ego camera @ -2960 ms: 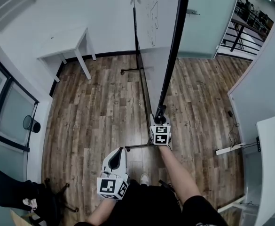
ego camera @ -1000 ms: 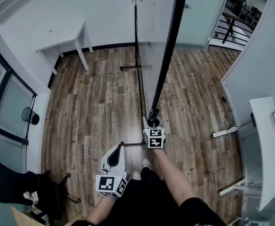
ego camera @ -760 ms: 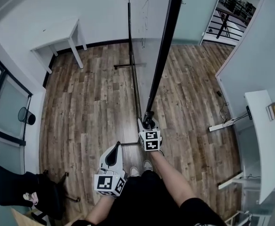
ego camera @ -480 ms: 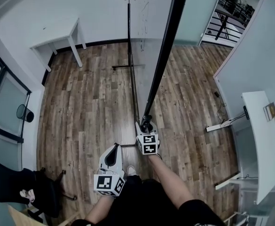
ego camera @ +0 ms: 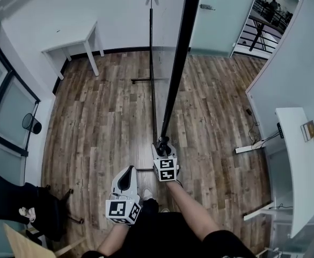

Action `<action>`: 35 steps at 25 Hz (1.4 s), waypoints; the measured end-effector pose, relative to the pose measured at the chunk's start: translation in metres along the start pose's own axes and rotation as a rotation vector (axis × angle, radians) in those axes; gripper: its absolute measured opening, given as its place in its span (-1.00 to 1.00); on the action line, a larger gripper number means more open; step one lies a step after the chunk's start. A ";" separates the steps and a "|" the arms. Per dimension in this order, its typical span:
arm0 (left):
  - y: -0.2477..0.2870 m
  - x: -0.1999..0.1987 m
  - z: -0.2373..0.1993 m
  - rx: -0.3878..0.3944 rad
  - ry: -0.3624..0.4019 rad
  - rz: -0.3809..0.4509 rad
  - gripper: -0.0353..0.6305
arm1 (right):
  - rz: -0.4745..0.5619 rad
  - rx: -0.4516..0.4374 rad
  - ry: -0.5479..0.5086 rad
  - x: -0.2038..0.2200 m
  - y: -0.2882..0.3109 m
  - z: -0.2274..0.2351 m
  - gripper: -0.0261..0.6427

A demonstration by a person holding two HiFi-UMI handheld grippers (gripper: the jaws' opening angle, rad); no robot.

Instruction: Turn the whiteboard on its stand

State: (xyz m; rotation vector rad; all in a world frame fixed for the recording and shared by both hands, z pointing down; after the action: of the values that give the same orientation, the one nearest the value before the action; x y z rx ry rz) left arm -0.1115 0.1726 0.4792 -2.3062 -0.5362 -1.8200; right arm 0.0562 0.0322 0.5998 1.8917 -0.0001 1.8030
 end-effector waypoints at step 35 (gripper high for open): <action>-0.091 0.023 0.054 -0.002 0.014 0.011 -0.84 | 0.008 -0.041 -0.009 0.051 -0.131 -0.042 -0.41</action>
State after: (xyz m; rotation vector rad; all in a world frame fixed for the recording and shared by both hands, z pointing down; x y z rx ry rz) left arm -0.0915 0.2795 0.4793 -2.2906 -0.5186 -1.8314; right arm 0.0685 0.1779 0.5986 1.8729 -0.0474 1.7863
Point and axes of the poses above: the fingertips, and each gripper's own axes: y forward along the fingers, z to its right, x out of its underside, the point moved 9 cm from there along -y, backward along the fingers, and after that the axes turned 1 degree about x, right-handed, at the moved point
